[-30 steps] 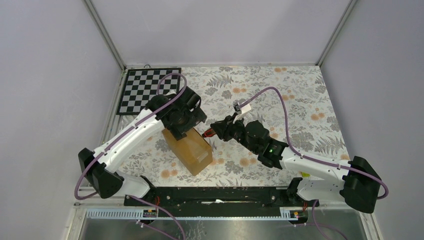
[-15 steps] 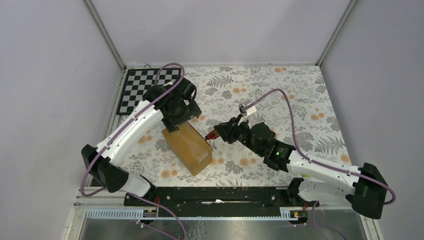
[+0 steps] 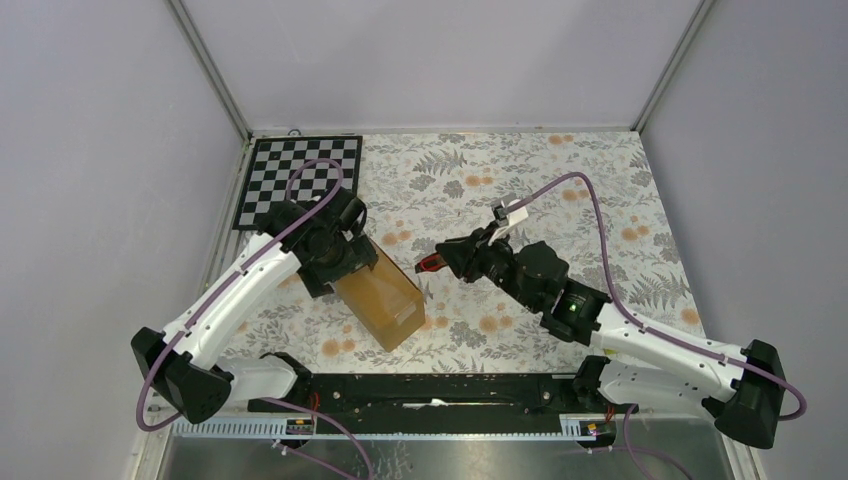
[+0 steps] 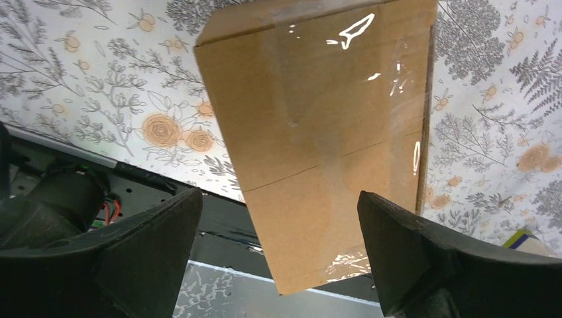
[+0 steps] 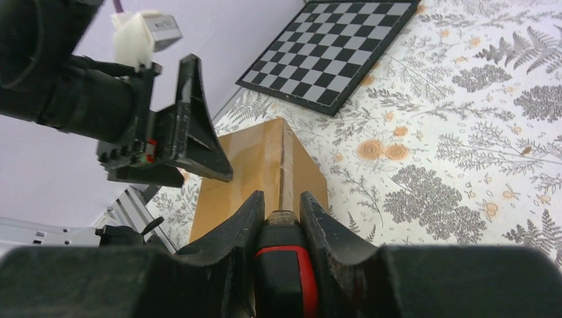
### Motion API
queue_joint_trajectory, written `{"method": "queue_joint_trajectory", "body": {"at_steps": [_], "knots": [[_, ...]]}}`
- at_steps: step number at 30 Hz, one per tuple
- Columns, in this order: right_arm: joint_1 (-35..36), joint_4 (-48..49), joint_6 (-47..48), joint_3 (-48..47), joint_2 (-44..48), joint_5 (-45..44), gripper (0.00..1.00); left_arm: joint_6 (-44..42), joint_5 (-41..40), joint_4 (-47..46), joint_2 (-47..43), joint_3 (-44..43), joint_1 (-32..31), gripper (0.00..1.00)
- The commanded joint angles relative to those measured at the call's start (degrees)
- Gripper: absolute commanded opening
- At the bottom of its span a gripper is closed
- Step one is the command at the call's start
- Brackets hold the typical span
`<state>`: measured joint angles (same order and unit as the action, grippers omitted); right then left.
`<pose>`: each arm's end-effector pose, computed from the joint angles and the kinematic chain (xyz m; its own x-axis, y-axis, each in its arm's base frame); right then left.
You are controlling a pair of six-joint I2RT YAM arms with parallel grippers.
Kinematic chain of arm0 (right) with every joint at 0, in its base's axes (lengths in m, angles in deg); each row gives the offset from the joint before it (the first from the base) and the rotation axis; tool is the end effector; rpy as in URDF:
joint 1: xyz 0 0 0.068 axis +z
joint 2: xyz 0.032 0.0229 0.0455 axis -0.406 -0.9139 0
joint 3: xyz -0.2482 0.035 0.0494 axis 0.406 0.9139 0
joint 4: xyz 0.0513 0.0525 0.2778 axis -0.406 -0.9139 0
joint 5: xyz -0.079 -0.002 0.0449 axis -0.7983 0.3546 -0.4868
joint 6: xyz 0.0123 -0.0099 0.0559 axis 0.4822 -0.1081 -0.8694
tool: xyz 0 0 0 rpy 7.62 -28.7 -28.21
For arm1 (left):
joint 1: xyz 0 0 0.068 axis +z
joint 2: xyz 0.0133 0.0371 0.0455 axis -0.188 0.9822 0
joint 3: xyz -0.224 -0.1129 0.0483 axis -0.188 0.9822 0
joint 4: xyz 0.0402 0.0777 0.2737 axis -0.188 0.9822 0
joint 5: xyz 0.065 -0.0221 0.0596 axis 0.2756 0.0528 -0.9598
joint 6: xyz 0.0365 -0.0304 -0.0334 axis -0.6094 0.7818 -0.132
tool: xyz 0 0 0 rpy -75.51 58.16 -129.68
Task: Unpack the express box
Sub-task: Adjust the express box at the center of the board.
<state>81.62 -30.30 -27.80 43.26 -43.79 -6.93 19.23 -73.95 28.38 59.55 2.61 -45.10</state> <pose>0.1538 0.2262 0.3082 -0.2739 0.3112 -0.9100 -0.6545 0.6329 0.4135 0.2014 -0.1268 0.3155 -0.7954 -0.5282 -0.2972 -0.5039 0.8488 -0.1600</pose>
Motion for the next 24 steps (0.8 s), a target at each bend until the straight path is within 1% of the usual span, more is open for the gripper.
{"method": "queue_joint_trajectory", "body": {"at_steps": [1, 11, 19, 24], "knots": [[0.90, 1.46, 1.83, -3.88, 0.36, 0.73, 0.00, -0.52, 3.17, -5.63, -0.91, 0.87, 0.33, 0.99], [1.85, 0.33, 1.61, -5.09, -2.26, 3.18, 0.00, -0.96, 5.36, -9.19, -1.00, 3.17, 0.47, 0.99], [1.85, -2.47, -2.81, -4.62, -1.05, 0.96, 0.00, -0.82, 6.97, -11.60, -1.61, 6.32, 0.60, 0.99], [1.83, -3.65, -3.26, -4.23, -1.40, -0.58, 0.00, -0.72, 7.01, -11.90, -1.70, 6.86, 0.67, 0.99]]}}
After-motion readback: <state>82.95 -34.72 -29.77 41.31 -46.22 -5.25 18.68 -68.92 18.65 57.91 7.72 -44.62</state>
